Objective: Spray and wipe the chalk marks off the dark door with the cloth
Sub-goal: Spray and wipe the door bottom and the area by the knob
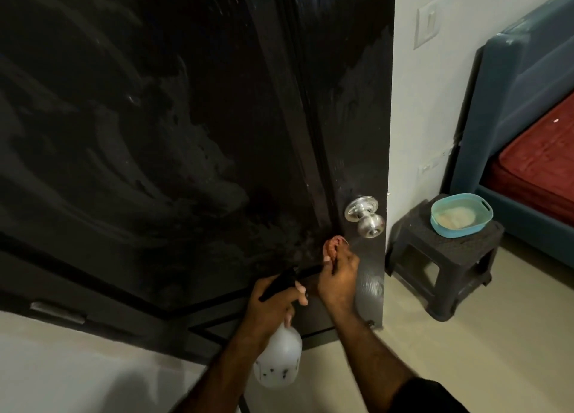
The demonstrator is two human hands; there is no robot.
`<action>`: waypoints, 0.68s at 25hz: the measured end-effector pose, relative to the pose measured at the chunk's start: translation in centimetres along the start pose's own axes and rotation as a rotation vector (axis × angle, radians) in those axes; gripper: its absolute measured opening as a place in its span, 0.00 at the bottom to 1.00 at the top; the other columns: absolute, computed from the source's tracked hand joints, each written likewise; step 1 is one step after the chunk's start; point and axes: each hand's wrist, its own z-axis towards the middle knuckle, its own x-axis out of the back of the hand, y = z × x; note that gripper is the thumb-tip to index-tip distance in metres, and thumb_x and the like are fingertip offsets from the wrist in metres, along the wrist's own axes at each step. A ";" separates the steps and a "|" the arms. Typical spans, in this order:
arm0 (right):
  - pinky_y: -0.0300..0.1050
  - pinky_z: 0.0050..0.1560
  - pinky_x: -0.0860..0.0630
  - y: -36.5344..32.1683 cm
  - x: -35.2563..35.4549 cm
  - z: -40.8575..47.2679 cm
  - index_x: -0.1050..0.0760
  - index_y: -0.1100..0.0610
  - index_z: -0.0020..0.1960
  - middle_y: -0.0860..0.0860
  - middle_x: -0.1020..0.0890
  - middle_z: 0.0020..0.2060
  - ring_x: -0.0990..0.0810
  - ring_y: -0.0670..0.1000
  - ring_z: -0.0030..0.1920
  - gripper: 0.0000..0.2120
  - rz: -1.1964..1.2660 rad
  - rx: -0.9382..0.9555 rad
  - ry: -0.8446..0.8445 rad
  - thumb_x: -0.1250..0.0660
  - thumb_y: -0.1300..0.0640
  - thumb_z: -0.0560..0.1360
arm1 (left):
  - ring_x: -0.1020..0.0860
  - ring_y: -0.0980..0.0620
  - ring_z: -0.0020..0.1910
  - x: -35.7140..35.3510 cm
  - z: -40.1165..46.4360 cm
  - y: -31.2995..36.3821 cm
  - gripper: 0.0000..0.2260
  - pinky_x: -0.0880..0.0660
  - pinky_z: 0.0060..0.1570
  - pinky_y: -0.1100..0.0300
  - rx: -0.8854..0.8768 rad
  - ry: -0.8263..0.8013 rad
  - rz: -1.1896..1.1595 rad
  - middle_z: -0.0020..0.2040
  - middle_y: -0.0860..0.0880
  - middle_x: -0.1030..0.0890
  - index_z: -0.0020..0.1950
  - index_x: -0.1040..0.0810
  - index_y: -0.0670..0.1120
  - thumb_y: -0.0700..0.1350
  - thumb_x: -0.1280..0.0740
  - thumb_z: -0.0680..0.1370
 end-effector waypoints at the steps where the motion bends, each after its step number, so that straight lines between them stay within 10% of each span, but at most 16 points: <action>1: 0.41 0.67 0.30 -0.5 -0.1 0.3 0.25 0.62 0.75 0.61 0.27 0.68 0.24 0.61 0.69 0.19 0.045 -0.148 -0.023 0.35 0.60 0.85 | 0.29 0.52 0.24 -0.2 0.5 0.6 0.03 0.31 0.29 0.59 -0.015 -0.009 0.003 0.42 0.37 0.14 0.46 0.16 0.38 0.34 0.29 0.79; 9: 0.31 0.71 0.31 -7.3 1.2 2.8 0.25 0.60 0.75 0.53 0.27 0.72 0.28 0.46 0.71 0.19 0.040 0.525 0.022 0.35 0.62 0.85 | 0.29 0.51 0.24 -0.9 2.9 3.0 0.04 0.32 0.27 0.58 -0.123 -0.033 0.019 0.37 0.40 0.17 0.46 0.17 0.36 0.34 0.30 0.79; 17: 0.61 0.63 0.20 -2.5 8.8 -0.8 0.18 0.65 0.65 0.66 0.15 0.59 0.13 0.64 0.55 0.18 0.911 -0.755 -0.367 0.40 0.55 0.87 | 0.29 0.53 0.22 -5.6 0.5 0.9 0.14 0.31 0.27 0.63 -0.006 -0.175 0.244 0.26 0.47 0.25 0.28 0.20 0.47 0.37 0.28 0.74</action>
